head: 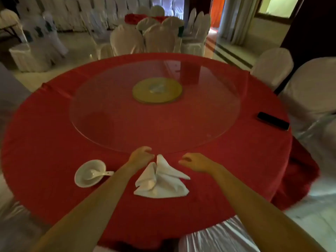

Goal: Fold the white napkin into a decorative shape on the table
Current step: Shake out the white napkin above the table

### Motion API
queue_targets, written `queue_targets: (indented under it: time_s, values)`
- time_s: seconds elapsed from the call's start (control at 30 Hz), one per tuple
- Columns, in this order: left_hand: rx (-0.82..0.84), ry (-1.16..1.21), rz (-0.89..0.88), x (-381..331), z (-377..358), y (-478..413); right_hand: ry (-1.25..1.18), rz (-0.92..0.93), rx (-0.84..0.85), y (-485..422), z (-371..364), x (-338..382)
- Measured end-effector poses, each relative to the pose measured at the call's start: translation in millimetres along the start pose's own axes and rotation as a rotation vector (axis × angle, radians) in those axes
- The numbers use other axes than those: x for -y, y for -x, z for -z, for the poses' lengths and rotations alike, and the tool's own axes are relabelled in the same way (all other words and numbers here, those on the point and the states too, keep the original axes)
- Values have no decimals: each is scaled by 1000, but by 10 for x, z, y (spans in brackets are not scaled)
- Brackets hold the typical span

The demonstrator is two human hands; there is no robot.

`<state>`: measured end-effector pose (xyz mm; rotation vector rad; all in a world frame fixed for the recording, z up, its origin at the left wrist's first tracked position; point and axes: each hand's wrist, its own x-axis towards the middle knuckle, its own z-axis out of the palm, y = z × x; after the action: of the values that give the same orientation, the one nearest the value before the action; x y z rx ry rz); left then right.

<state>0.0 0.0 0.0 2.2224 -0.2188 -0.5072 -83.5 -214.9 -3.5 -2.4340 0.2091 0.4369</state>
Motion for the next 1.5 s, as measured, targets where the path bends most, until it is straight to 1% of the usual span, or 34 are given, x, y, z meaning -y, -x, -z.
queue_targets:
  time_s: [0.03,0.1,0.13,0.2,0.23,0.3,0.4,0.47,0.57,0.67,0.73,0.8,0.87,0.93,0.97,1.03,1.13,1.17,1.2,1.23,1.3,1.37,1.5]
  values:
    - [60,-144,-7,45,-82,34,52,-12,30,-10,-105,-38]
    - [175,-319,-84,202,-267,79,89,-59,80,-28,-319,-94]
    - [216,-366,-122,276,-361,124,81,-85,104,-13,-431,-97]
    - [222,-339,-132,453,-482,139,64,-92,109,-55,-634,-117]
    - [191,-322,-144,505,-506,127,42,-79,78,-85,-708,-115]
    - [133,-291,-154,563,-518,118,-29,-94,-53,-122,-802,-86]
    - [78,-272,-146,618,-478,79,-56,-117,-206,-167,-816,-53]
    - [63,-236,-142,629,-417,43,-118,-82,-268,-177,-722,-26]
    - [56,-203,-169,517,-321,29,-320,-38,-392,-168,-468,60]
    - [50,-101,-169,281,-146,16,-374,37,-456,-153,-119,252]
    - [59,-41,-188,101,16,11,-386,119,-463,-110,140,422]
    - [81,-38,-233,-118,187,43,-382,202,-450,-38,421,607]
    - [64,-96,-329,-365,350,91,-377,277,-426,59,707,804]
    - [48,-58,-427,-616,495,144,-365,338,-401,170,977,1008]
    - [32,-8,-462,-740,563,167,-350,362,-397,231,1097,1110]
    - [-73,54,-518,-970,699,224,-340,407,-425,347,1317,1299]
    - [-350,150,-607,-1300,887,334,-372,472,-507,474,1633,1538]
    - [-428,174,-647,-1406,937,391,-390,486,-519,503,1729,1615]
    - [-470,196,-688,-1500,969,442,-418,498,-520,529,1814,1689]
    - [-477,208,-729,-1587,986,496,-451,509,-520,550,1889,1762]
    - [-432,198,-790,-1734,971,587,-516,529,-535,579,2013,1897]
    - [-400,189,-806,-1837,925,619,-528,549,-558,586,2088,2001]
    - [-490,163,-768,-2000,935,562,-496,550,-600,573,2130,2119]
